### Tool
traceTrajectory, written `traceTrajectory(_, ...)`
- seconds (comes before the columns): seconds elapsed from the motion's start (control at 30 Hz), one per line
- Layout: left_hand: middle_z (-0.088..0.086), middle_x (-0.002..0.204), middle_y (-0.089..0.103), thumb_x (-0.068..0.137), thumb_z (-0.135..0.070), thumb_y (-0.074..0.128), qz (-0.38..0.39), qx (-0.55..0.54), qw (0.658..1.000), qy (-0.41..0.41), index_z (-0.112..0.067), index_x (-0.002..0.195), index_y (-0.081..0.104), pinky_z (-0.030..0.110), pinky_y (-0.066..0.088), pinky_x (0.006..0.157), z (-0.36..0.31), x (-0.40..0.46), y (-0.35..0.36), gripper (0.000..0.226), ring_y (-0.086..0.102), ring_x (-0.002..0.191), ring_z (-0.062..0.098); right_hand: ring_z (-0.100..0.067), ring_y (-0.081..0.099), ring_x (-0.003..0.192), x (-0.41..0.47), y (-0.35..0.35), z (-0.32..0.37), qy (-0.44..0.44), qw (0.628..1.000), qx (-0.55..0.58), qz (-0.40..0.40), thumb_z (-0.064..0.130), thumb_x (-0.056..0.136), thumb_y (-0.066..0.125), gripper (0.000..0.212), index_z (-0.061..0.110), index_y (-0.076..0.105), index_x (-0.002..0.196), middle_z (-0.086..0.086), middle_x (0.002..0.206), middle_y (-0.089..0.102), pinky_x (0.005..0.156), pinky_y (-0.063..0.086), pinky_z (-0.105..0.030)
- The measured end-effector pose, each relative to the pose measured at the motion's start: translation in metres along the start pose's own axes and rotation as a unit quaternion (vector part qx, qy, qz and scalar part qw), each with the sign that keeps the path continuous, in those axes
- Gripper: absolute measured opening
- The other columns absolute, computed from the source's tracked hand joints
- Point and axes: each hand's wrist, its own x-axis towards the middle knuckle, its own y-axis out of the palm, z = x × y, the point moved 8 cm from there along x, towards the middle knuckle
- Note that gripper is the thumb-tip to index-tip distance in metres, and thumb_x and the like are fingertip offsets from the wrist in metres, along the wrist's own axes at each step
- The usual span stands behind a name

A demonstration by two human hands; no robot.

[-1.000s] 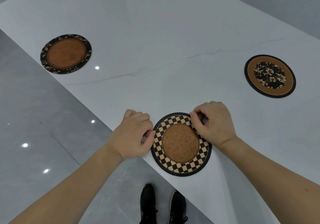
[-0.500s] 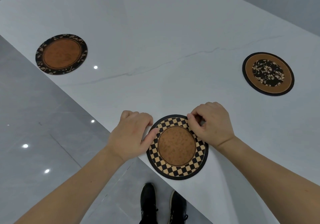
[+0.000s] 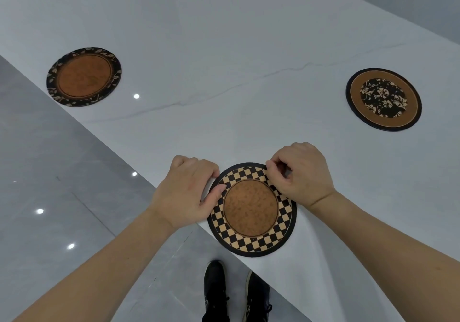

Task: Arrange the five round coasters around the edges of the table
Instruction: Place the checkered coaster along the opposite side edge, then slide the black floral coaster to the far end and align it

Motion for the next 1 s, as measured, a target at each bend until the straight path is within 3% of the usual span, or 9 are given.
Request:
traceTrajectory(0.2,-0.01,0.068,0.052,0.086,-0.041,0.047,0.021,-0.003,1.0,-0.011,-0.017,0.089,0.057,0.039,0.04,0.081,-0.001,0.004,-0.002,0.026,0.049,0.062,0.013,-0.017,0.052,0.056,0.002,-0.001,-0.002,0.015,0.999,0.026,0.016,0.029,0.087,0.047,0.031,0.015,0.064,0.064,0.004,0.057,0.061,0.066,0.045,-0.035)
traceTrajectory(0.37,-0.008,0.075,0.052,0.091,-0.032,0.048,0.017,0.002,1.0,-0.023,-0.017,0.093,0.057,0.04,0.044,0.078,-0.011,0.044,-0.008,0.017,0.049,0.068,0.015,-0.018,0.054,0.064,0.003,-0.038,-0.042,0.156,0.971,0.142,-0.113,0.018,0.091,0.048,0.022,0.009,0.064,0.078,-0.002,0.071,0.062,0.061,0.043,-0.027)
traceTrajectory(0.5,0.001,0.09,0.058,0.09,-0.028,0.046,-0.02,-0.034,0.998,-0.047,-0.012,0.097,0.058,0.043,0.046,0.079,-0.031,0.114,-0.006,0.022,0.054,0.08,0.021,-0.018,0.055,0.072,0.0,-0.082,-0.107,0.218,0.953,0.075,-0.197,0.018,0.092,0.047,0.019,0.013,0.061,0.081,-0.002,0.078,0.063,0.068,0.046,-0.035)
traceTrajectory(0.6,0.002,0.097,0.056,0.093,-0.027,0.045,-0.023,-0.07,0.994,-0.077,-0.012,0.099,0.058,0.044,0.047,0.084,-0.058,0.171,0.009,0.021,0.054,0.088,0.023,-0.024,0.054,0.084,-0.015,-0.112,-0.167,0.304,0.921,-0.008,-0.243,0.023,0.09,0.045,0.016,0.016,0.06,0.089,-0.005,0.093,0.064,0.078,0.04,-0.037)
traceTrajectory(0.7,0.003,0.11,0.055,0.095,-0.029,0.044,0.003,-0.076,0.994,-0.082,-0.013,0.111,0.058,0.044,0.045,0.092,-0.091,0.224,0.032,0.026,0.054,0.099,0.025,-0.035,0.05,0.101,-0.034,-0.115,-0.215,0.42,0.872,-0.098,-0.232,0.034,0.092,0.04,0.036,0.009,0.056,0.113,-0.015,0.114,0.056,0.088,0.037,-0.044)
traceTrajectory(0.77,0.004,0.117,0.054,0.095,-0.034,0.043,0.009,-0.093,0.992,-0.082,-0.014,0.117,0.056,0.043,0.044,0.095,-0.113,0.259,0.049,0.033,0.053,0.104,0.025,-0.038,0.045,0.104,-0.041,-0.109,-0.231,0.479,0.843,-0.128,-0.211,0.039,0.092,0.035,0.045,0.006,0.054,0.115,-0.017,0.117,0.051,0.089,0.035,-0.046)
traceTrajectory(1.0,-0.006,0.119,0.053,0.081,-0.055,0.059,-0.021,-0.057,0.993,-0.1,-0.029,0.112,0.059,0.032,0.021,0.09,-0.149,0.312,0.088,0.04,0.046,0.114,0.017,-0.032,0.042,0.111,-0.037,-0.102,-0.243,0.461,0.859,-0.076,-0.21,0.038,0.09,0.042,0.04,0.012,0.056,0.118,-0.01,0.122,0.049,0.096,0.032,-0.044)
